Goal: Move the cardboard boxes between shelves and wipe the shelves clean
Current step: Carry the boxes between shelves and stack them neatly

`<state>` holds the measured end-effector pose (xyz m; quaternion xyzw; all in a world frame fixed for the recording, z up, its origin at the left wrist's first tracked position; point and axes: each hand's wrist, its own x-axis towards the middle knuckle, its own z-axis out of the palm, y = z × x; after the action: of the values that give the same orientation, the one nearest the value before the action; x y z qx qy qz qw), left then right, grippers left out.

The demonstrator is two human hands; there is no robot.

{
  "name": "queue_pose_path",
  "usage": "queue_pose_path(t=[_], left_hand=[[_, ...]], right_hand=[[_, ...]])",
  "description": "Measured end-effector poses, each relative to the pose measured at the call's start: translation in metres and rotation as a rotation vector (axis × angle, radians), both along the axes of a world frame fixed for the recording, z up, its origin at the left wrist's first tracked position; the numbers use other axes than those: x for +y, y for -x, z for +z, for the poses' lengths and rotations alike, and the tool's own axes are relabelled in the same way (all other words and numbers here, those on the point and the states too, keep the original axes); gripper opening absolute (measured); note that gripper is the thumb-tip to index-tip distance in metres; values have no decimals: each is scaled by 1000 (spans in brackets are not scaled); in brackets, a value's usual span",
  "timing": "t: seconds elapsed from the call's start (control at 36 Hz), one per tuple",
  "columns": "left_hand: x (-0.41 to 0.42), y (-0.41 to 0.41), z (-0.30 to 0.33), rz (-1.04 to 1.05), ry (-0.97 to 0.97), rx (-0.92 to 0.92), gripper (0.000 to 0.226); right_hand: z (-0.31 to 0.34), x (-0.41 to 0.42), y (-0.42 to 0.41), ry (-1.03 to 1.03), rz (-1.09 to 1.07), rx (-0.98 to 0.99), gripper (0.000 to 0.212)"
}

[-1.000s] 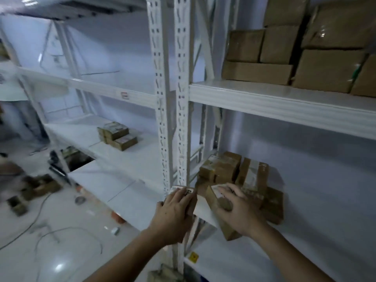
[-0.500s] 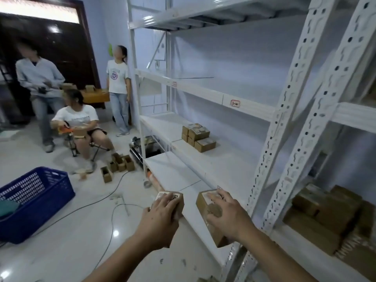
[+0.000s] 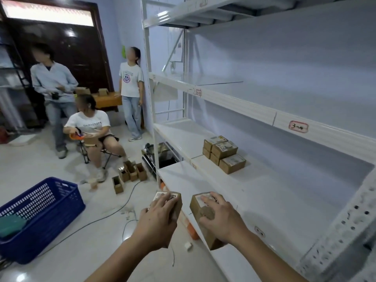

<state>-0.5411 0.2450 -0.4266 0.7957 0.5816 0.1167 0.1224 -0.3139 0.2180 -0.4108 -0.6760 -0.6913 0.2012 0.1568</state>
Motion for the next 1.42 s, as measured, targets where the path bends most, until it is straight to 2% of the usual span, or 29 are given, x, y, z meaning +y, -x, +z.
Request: queue_pose_path(t=[0.25, 0.39, 0.5, 0.64, 0.89, 1.03, 1.11, 1.22, 1.42], left_hand=[[125, 11, -13, -86, 21, 3, 54], [204, 7, -13, -178, -17, -23, 40], [269, 0, -16, -264, 35, -1, 51], [324, -20, -5, -407, 34, 7, 51], [411, -90, -8, -623, 24, 14, 59], [454, -145, -15, -697, 18, 5, 64], [478, -178, -18, -720, 18, -34, 61], [507, -215, -21, -729, 38, -76, 58], [549, -260, -20, -753, 69, -21, 61]], right_hand=[[-9, 111, 16, 16, -68, -33, 70], [-20, 174, 13, 6, -202, -21, 79], [-20, 214, 4, -9, -331, -15, 83], [-15, 245, -7, -43, -466, -27, 86], [-21, 286, -42, -31, -672, -48, 91], [-38, 313, -82, -45, -768, -54, 84], [-47, 332, -111, -57, -829, -33, 85], [-57, 359, -147, -43, -916, 5, 75], [-68, 399, -179, 23, -1032, 68, 67]])
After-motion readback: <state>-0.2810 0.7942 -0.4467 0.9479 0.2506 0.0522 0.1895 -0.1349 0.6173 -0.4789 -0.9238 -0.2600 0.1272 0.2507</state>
